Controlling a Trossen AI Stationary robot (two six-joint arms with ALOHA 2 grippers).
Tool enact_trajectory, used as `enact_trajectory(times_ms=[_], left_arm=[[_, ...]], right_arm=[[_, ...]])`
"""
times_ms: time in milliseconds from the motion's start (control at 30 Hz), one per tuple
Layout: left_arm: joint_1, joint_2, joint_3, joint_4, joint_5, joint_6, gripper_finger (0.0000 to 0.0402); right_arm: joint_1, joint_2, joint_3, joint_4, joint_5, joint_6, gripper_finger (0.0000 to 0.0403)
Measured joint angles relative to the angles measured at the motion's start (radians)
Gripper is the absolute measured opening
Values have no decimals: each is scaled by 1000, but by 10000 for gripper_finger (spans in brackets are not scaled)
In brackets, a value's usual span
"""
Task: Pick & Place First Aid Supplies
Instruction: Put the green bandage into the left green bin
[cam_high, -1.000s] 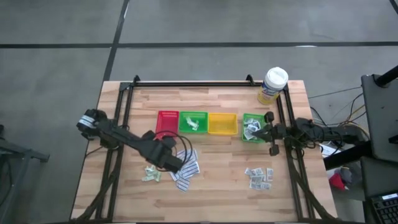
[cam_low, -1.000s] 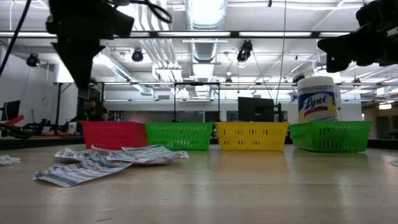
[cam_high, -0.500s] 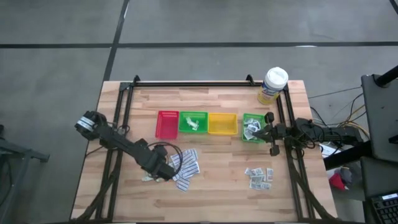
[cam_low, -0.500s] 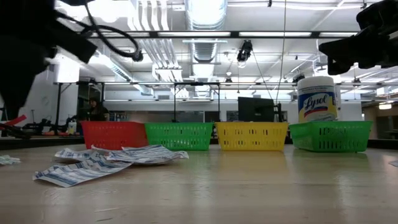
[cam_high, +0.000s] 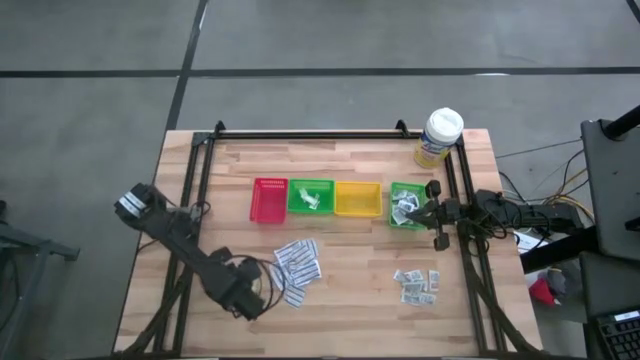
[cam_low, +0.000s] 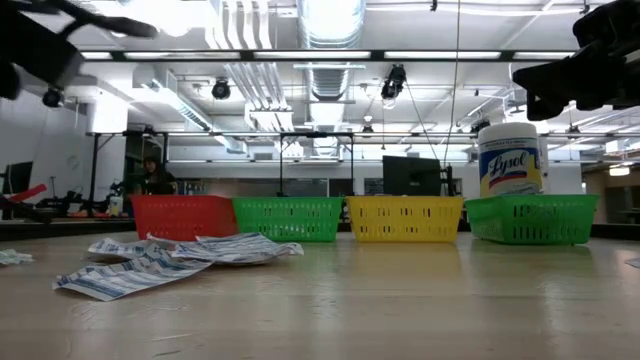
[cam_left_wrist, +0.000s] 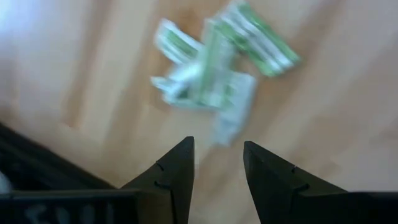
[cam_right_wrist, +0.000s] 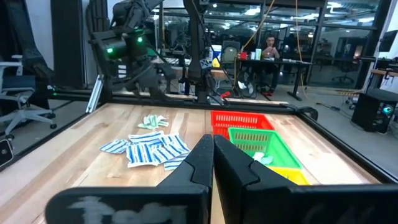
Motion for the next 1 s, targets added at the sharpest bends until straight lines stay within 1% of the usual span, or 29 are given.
enact_trajectory(times_ms=[133, 333, 733, 1000], left_arm=[[-43, 0, -1, 46, 14, -23, 142], [-82, -1, -21, 44, -31, -25, 142], [-84, -1, -123, 114, -33, -27, 142], [-84, -1, -136, 133, -39, -24, 142]], right_arm=[[0, 0, 0, 0, 0, 0, 8], [0, 0, 0, 0, 0, 11, 8], [0, 0, 0, 0, 0, 15, 8], [0, 0, 0, 0, 0, 15, 8]])
